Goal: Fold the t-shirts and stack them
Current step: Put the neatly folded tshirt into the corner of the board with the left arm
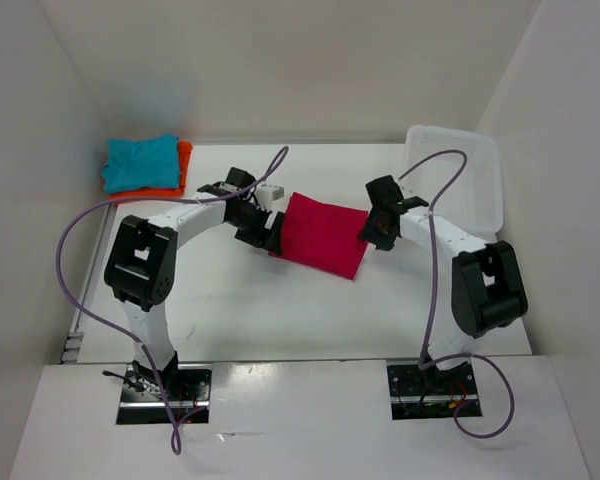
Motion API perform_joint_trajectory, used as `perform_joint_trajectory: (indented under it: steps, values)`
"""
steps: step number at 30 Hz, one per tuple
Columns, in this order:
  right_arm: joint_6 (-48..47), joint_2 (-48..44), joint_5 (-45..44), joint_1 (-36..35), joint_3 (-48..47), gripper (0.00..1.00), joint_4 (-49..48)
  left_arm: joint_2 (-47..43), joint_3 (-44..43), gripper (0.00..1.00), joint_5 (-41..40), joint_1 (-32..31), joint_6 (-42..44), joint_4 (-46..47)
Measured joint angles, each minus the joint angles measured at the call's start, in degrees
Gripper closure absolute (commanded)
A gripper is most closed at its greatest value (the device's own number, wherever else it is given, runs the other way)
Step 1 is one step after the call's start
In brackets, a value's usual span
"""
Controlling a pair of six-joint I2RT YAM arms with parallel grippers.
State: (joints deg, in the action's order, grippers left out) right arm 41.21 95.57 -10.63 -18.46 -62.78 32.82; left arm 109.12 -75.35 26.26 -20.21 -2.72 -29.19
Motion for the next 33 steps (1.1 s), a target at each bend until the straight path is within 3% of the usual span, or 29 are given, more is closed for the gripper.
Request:
perform_joint_trajectory:
  steps: [2, 6, 10, 12, 15, 19, 27, 31, 33]
  values:
    - [-0.07, -3.19, 0.0, 0.09, -0.02, 0.46, 0.31, -0.02, -2.34, 0.1, -0.46, 0.0, 0.28, -0.83]
    - [0.0, -5.27, 2.08, 0.13, 0.0, 0.46, -0.7, -0.04, -5.2, 0.08, -1.64, 0.0, 0.92, 0.79]
    - [0.13, -3.15, 5.44, 0.13, 0.55, 0.37, -2.93, 1.2, -8.61, 0.08, -2.29, 0.0, 0.79, 2.58]
    - [0.17, -1.38, 7.04, 0.13, 0.55, 0.26, -4.33, 2.86, -10.71, 0.08, -3.08, 0.0, 0.76, 4.0]
    - [0.31, 2.05, 8.31, 0.13, 0.55, 0.26, -5.22, 6.01, -12.59, 0.08, -3.85, 0.02, 0.61, 5.68]
    - [1.75, 5.81, 8.13, 0.37, 0.83, 0.41, -5.4, 9.35, -12.59, 0.08, -4.66, -0.07, -0.68, 6.47]
    - [2.29, 8.37, 12.66, 2.51, -0.04, 0.9, -8.09, 10.38, -10.16, 0.08, -4.98, -0.52, -2.27, 9.03]
    - [0.66, 10.03, 15.52, 2.93, -1.81, 1.0, -8.46, 9.86, -9.25, 0.08, -4.63, -0.48, -2.34, 9.81]
    - [-0.66, 10.14, 16.85, 3.15, -1.84, 1.0, -8.81, 9.16, -8.37, 0.08, -4.28, -0.02, -2.43, 9.6]
